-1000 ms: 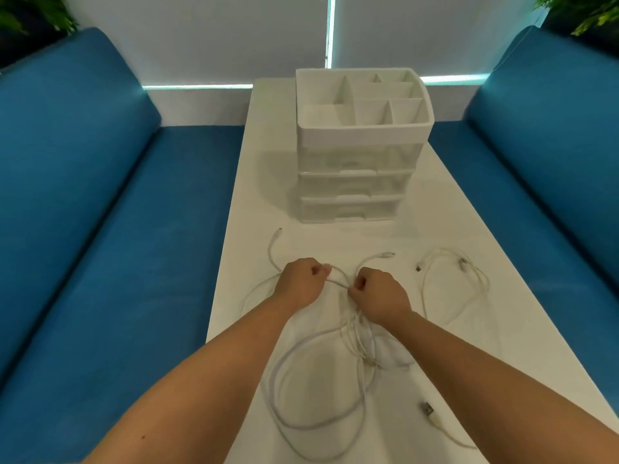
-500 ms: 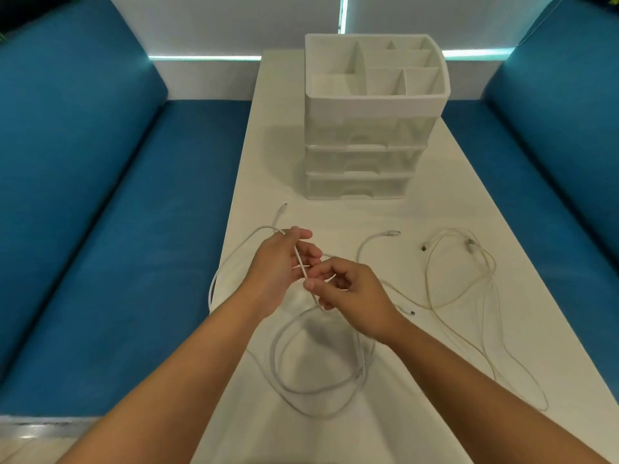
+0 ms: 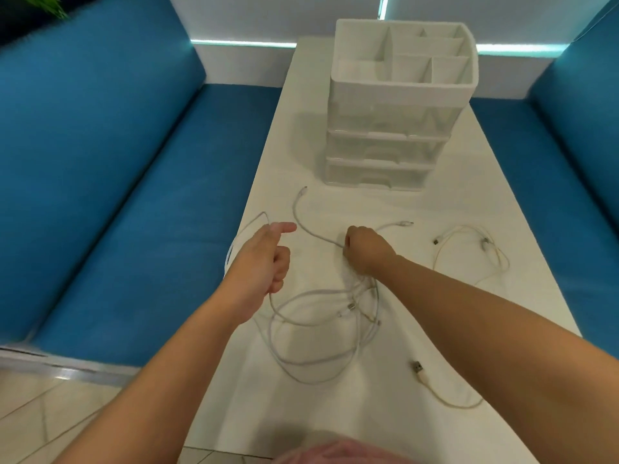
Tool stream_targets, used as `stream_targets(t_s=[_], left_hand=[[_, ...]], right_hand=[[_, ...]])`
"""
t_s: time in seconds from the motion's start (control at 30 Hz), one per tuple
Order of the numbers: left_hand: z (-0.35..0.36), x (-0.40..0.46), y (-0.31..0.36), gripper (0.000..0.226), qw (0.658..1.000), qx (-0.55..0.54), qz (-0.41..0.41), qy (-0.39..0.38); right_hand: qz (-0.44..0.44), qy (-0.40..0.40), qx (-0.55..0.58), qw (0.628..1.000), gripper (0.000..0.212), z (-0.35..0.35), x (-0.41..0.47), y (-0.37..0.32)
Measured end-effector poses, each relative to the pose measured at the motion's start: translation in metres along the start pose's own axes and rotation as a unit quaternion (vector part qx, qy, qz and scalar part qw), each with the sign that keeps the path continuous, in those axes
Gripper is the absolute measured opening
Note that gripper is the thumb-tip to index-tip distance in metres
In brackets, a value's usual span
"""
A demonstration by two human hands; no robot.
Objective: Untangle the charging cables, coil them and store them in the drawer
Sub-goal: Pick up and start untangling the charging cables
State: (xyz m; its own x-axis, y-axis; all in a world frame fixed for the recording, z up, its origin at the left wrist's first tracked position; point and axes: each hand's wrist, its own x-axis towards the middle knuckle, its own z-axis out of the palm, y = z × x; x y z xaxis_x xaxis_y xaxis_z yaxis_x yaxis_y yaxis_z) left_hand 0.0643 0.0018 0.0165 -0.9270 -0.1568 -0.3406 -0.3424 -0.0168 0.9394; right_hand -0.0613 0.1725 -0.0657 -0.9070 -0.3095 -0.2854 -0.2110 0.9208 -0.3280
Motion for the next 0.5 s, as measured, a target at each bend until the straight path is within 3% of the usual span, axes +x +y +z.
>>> stream_targets(t_s=[0.1,0.17,0.27,0.33,0.5], left_hand=[[0.004,-0.007,0.003,0.031,0.999,0.000,0.007,-0.033],[0.006,-0.012,0.004,0.031,0.998,-0.009,0.012,-0.061],[0.011,-0.016,0.011,0.032,0.996,-0.017,0.013,-0.083],[0.015,-0.013,0.017,0.034,0.997,-0.032,0.024,-0.069],[0.029,-0.005,0.035,0.049,0.997,-0.018,0.047,-0.062]], right_hand=[[0.017,-0.037,0.027,0.999,0.019,-0.012,-0.001,0.001],[0.027,-0.032,0.107,0.993,0.014,-0.027,-0.004,0.001],[0.029,-0.038,0.303,0.952,0.029,-0.059,-0.016,0.003],[0.028,-0.056,0.391,0.918,0.027,-0.081,-0.028,0.002],[-0.018,-0.053,0.454,0.889,0.008,-0.126,-0.057,-0.008]])
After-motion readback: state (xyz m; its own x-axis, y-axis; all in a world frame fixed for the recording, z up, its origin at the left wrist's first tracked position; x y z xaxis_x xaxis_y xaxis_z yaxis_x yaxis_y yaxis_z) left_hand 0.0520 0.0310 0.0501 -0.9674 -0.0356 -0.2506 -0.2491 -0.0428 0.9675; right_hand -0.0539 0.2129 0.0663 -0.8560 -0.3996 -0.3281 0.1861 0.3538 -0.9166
